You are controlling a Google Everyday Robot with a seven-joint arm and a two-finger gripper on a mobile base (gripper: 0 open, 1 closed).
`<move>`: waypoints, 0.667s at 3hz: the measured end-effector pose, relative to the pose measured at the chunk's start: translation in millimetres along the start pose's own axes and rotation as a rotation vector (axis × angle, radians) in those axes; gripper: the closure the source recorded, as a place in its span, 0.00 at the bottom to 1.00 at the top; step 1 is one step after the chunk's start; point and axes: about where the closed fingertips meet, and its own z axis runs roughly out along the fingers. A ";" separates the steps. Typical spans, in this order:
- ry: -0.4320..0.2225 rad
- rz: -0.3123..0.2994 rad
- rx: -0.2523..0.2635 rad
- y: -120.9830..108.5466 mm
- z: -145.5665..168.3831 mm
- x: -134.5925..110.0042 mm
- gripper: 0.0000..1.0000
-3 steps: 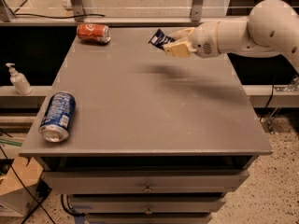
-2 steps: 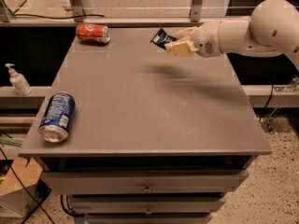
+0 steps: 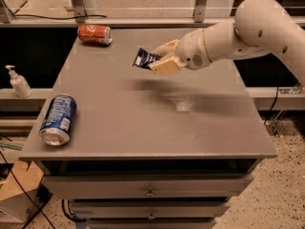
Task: Move rxbar blueberry near pepsi can
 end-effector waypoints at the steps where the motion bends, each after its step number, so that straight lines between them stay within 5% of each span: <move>1: 0.020 -0.059 -0.141 58.7 25.8 -2.5 1.00; 2: 0.000 -0.090 -0.284 116.7 59.6 -4.4 1.00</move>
Offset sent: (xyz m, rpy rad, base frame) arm -0.1572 0.1273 -0.0657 0.0020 0.1218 0.4651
